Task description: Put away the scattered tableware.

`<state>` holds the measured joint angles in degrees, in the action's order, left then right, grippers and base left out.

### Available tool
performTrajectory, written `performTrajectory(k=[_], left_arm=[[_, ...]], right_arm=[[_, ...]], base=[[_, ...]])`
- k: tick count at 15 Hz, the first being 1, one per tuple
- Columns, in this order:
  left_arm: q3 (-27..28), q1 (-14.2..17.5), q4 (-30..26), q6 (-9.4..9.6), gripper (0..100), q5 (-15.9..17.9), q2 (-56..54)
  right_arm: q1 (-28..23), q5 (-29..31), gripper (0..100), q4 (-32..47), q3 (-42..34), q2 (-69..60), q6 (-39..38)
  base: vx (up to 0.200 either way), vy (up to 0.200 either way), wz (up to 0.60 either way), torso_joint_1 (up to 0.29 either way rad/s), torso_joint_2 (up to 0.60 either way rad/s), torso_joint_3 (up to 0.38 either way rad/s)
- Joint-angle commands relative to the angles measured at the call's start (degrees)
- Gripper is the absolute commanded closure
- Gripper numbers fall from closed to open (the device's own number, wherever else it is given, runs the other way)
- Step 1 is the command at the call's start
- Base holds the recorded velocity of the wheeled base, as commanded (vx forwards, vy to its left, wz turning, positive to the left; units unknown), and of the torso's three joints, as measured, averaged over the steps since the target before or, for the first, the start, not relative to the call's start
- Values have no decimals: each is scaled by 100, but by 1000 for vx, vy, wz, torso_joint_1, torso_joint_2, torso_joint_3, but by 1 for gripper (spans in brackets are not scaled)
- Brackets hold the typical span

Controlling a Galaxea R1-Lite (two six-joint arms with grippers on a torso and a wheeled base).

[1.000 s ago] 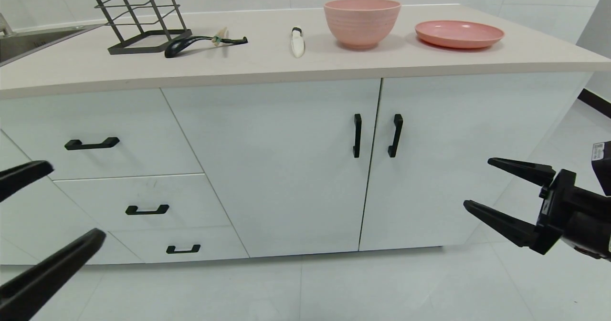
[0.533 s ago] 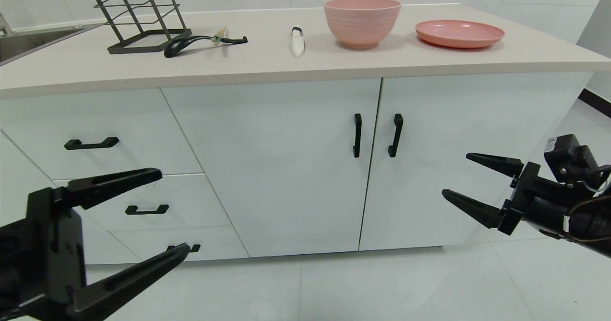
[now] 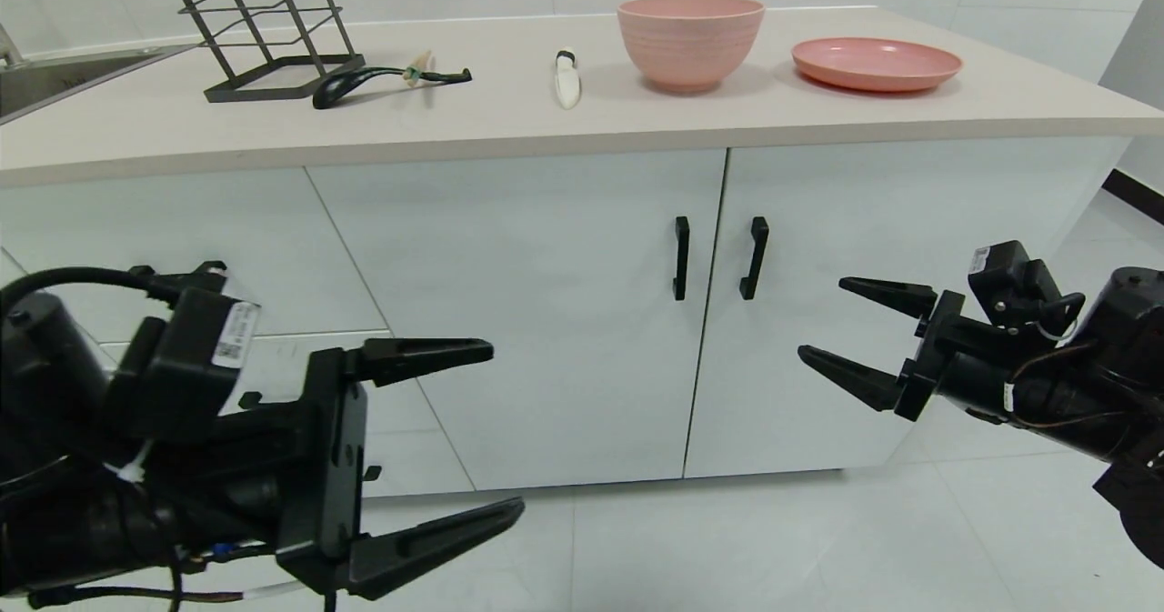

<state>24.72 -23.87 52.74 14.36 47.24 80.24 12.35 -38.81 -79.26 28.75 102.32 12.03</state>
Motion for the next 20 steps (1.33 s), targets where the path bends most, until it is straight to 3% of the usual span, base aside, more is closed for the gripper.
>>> performTrajectory(k=[1, 6, 14, 20], left_arm=[[367, -470, 123, -12, 0, 13, 589], [1369, -927, 351, -30, 0, 145, 1627], [2335, -1102, 712, -83, 0, 22, 2804], [2968, -1164, 764, -496, 0, -329, 3235]], right_arm=[[57, -126, 0, -10, 96, 140, 10], [57, -355, 0, -19, 755, 693, 36], [57, -548, 0, -63, 1502, 1300, 36], [75, -671, 0, -98, 1915, 1634, 54]], base=[[0, 0, 0, 0, 0, 0], [0, 0, 0, 0, 0, 0], [0, 0, 0, 0, 0, 0], [0, 0, 0, 0, 0, 0]])
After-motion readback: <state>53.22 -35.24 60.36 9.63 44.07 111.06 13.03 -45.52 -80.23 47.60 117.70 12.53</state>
